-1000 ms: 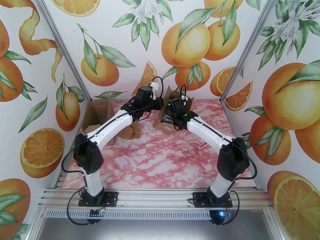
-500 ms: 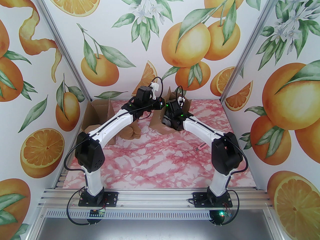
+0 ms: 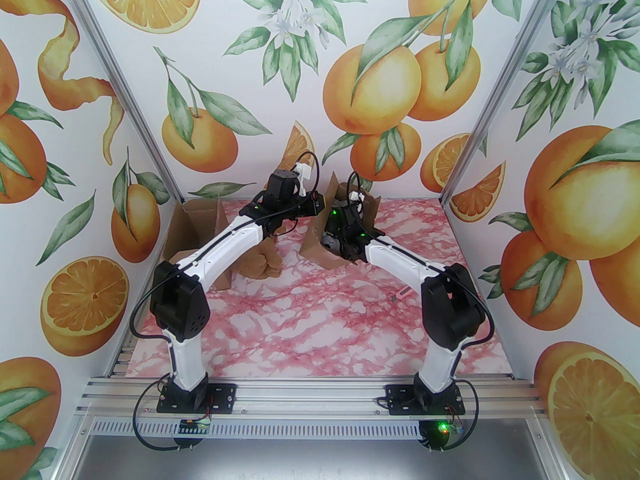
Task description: Unpack the express box
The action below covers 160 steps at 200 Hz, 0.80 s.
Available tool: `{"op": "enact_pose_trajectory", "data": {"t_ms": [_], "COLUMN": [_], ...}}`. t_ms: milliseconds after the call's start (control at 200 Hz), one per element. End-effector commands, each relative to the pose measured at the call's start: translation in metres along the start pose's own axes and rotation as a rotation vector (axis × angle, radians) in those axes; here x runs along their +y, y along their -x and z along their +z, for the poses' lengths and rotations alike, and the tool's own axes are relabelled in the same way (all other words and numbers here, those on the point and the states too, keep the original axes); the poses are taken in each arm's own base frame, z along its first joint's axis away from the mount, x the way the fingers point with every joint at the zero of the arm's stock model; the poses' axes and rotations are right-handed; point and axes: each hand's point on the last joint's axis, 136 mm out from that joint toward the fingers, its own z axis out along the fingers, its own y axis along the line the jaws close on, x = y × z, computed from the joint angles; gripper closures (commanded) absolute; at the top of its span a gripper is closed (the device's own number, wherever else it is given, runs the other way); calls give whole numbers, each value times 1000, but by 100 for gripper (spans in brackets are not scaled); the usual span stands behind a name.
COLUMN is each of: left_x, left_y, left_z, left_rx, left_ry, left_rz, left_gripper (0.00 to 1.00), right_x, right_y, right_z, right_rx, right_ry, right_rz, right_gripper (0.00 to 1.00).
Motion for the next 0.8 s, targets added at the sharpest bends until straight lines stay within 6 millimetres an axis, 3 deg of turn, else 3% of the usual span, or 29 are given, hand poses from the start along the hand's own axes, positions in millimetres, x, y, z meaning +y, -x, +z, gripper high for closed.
{"op": "enact_pose_trajectory", "data": {"t_ms": [0,125,355,570,796], "left_x": [3,8,10,14,22], "left_y": [19,22,19,16,14], "left_z": [-17,-18,-14,-11,-14], "left_rx": [-71,-81,-72,-63,-69], "left_ry": [20,36,38,47,90], "left_rz": [11,13,-11,-59,-68], "left_gripper": [100,100,100,100,100], "right_x": [24,28,22,36,45], "right_y": [27,31,14,26,24], "right_z": [-31,-42,-49,-62,-68], "right_rx": [-62,-64,-20,-45,-36], "right_ry": [90,113,119,180,217], "right_rz": [3,8,24,21,19], "right_gripper": [100,100,100,100,100]}}
